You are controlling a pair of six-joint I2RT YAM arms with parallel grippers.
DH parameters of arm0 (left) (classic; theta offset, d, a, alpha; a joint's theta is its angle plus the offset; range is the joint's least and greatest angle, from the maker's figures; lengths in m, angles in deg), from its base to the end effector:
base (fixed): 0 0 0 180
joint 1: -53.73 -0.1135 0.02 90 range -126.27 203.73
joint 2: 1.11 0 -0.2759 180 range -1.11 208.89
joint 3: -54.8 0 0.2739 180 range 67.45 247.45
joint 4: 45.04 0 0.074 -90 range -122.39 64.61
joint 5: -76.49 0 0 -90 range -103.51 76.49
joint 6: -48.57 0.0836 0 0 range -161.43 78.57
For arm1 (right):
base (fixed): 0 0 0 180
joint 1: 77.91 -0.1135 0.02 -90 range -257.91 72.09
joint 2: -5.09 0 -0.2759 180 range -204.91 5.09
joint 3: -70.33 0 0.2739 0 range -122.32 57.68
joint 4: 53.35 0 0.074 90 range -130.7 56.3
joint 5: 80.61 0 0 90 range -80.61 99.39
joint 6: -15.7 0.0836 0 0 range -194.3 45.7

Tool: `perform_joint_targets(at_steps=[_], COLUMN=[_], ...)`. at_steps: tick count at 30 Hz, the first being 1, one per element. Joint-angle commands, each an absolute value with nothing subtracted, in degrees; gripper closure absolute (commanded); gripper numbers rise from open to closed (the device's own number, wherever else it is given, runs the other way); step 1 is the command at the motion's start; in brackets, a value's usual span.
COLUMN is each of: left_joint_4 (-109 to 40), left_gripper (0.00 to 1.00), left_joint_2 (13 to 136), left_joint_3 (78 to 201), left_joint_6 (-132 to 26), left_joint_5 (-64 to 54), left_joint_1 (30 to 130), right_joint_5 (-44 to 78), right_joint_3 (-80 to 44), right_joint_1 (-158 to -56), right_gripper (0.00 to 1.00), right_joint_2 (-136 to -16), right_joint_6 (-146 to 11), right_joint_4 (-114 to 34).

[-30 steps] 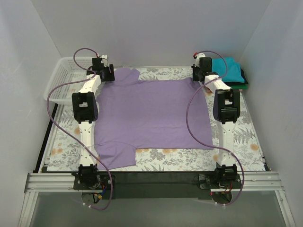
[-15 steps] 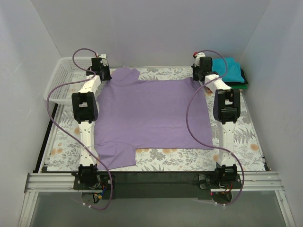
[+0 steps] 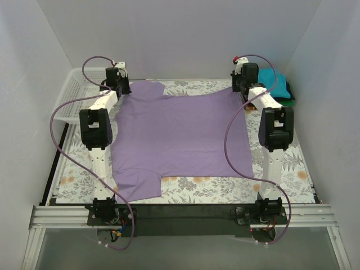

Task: Fold and stack the t-shirts
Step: Flatten the tshirt out, then fold the tshirt

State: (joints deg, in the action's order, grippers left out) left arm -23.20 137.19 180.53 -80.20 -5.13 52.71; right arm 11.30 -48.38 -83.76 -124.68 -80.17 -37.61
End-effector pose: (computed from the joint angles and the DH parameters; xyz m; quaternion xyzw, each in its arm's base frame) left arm 0.6227 -0.0011 0.1489 -0.2682 0.8412 -0.2116 0.4191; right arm 0.6025 0.0645 0.2020 -0.0956 0.8463 0.0141 0.5239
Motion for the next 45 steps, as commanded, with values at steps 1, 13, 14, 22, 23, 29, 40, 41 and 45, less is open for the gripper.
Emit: perform_joint_targets(at_steps=[1, 13, 14, 22, 23, 29, 40, 41, 45], left_joint_4=[-25.18, -16.83, -16.92, -16.83, -16.83, -16.83, -16.13, -16.13, -15.69], left_gripper=[1.0, 0.62, 0.59, 0.5, 0.5, 0.49, 0.48, 0.48, 0.57], left_joint_2=[131.43, 139.87, 140.22, 144.87, 145.31, 148.83, 152.61, 152.87, 154.72], left_joint_3=[178.19, 187.5, 187.77, 194.71, 195.32, 198.49, 201.48, 202.0, 203.68], left_joint_6=[-78.0, -77.73, -77.9, -78.7, -78.7, -77.56, -75.1, -74.83, -75.44], left_joint_5=[-3.58, -4.02, -4.02, -3.76, -3.32, -3.14, -0.42, -0.42, 0.37], left_joint_1=[52.24, 52.32, 52.24, 52.23, 52.41, 52.67, 52.94, 52.94, 54.7], right_joint_5=[12.9, 13.34, 13.43, 13.87, 13.87, 13.87, 13.87, 13.87, 13.87], right_joint_3=[-47.27, -49.64, -49.64, -49.11, -49.02, -49.37, -49.29, -49.2, -49.02], right_joint_1=[-82.92, -82.83, -82.83, -82.83, -82.83, -82.83, -82.83, -82.83, -82.83], right_gripper=[0.99, 0.99, 0.99, 0.99, 0.99, 0.99, 0.99, 0.99, 0.99], right_joint_2=[-121.65, -124.46, -124.63, -125.25, -125.34, -125.77, -126.13, -126.13, -126.21], right_joint_6=[-81.07, -80.98, -80.98, -80.54, -80.54, -80.36, -80.19, -80.28, -80.19], right_joint_4=[-40.17, -40.17, -40.09, -40.17, -40.09, -40.17, -40.17, -40.17, -40.08])
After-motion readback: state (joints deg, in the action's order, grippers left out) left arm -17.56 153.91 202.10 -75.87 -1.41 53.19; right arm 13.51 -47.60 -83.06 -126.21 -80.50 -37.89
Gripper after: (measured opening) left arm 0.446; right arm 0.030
